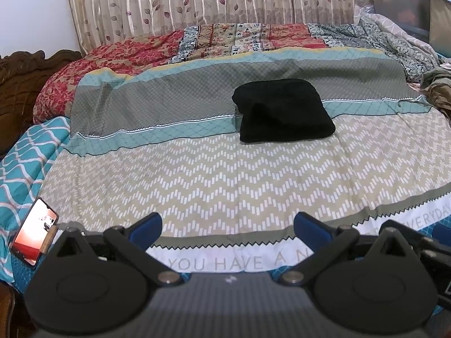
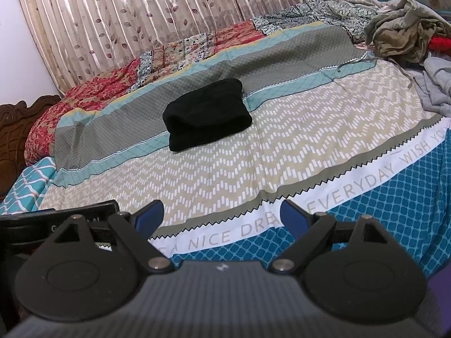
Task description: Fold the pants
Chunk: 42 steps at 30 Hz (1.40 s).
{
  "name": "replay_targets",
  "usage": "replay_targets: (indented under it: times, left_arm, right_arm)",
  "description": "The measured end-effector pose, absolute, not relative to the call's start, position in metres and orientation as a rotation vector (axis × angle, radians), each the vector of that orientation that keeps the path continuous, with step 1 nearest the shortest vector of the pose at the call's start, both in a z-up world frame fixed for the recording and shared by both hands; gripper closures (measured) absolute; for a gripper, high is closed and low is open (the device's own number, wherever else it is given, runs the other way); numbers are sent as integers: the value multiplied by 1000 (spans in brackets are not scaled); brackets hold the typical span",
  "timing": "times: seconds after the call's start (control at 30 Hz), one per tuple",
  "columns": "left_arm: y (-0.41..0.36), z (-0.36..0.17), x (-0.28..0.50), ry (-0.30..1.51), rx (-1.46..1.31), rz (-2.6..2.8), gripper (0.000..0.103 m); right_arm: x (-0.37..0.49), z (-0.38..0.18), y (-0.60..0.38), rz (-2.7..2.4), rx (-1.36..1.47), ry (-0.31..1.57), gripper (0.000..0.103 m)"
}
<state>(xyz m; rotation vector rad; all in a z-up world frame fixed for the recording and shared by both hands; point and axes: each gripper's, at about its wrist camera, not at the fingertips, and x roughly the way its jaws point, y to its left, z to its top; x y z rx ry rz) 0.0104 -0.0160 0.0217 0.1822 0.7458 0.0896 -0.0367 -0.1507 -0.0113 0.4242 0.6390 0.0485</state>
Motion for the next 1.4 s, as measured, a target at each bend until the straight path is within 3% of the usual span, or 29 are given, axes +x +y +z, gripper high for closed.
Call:
replay_targets:
  times: [1.4]
  left_arm:
    - [-11,19,13,758,183,98,0]
  right_arm:
    - [-37,-11,-148,44,425,630,12]
